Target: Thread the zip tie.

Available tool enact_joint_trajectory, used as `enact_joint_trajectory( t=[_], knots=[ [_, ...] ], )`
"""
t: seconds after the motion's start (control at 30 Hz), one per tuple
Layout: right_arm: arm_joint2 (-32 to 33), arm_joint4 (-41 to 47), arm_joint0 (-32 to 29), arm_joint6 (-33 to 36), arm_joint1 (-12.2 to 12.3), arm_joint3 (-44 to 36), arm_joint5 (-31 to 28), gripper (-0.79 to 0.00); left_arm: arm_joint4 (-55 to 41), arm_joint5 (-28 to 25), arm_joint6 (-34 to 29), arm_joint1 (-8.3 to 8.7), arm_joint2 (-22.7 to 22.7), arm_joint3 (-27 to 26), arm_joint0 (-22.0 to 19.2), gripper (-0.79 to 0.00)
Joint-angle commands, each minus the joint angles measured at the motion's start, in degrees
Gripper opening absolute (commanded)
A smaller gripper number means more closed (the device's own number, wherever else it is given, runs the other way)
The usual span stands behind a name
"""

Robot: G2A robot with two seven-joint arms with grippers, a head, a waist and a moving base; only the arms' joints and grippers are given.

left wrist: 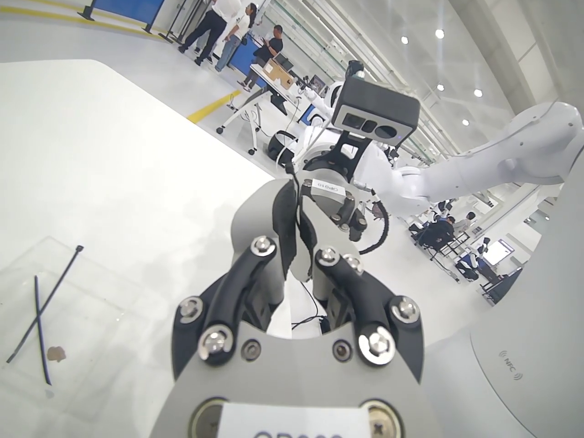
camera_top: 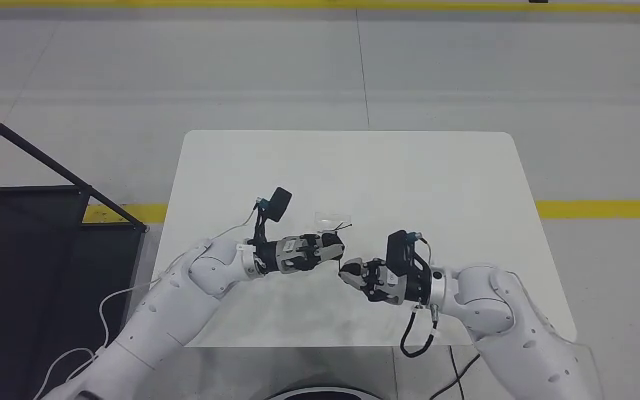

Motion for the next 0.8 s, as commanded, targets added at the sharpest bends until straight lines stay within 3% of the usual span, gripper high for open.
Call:
enact_joint_trajectory(
  t=[0.0, 0.37, 0.47, 0.57, 0.6, 0.77],
  knots=[
    [-0.05, 0.09, 0.08, 0.08, 0.01, 0.06, 0.09, -0.785, 0.02, 0.0, 0.0, -0.01, 0.0, 0.0, 0.01, -0.773],
    [-0.6, 0.83, 0.61, 0.37, -0.04, 0.42, 0.74, -0.779, 0.48, 0.0, 0.27, 0.01, -0.41, -0.15, 0.26, -0.785],
    [-0.64, 0.97, 0.62, 0.34, -0.03, 0.43, 0.93, -0.489, 0.69, 0.0, 0.36, 0.02, -0.5, -0.3, 0.32, -0.785],
    [-0.64, 1.2, 0.63, 0.42, -0.02, 0.45, 1.18, -0.099, 0.97, 0.0, 0.63, 0.05, -0.69, -0.46, 0.4, -0.785],
    [-0.57, 1.3, 0.64, 0.43, 0.0, 0.48, 1.34, -0.028, 1.22, 0.0, 0.88, 0.07, -0.91, -0.55, 0.41, -0.785],
    [0.84, 1.59, 0.18, 0.26, 0.28, -0.16, 1.51, 0.0, 2.18, 0.0, 2.53, 0.57, -3.28, -1.38, 1.06, -0.785]
  ],
)
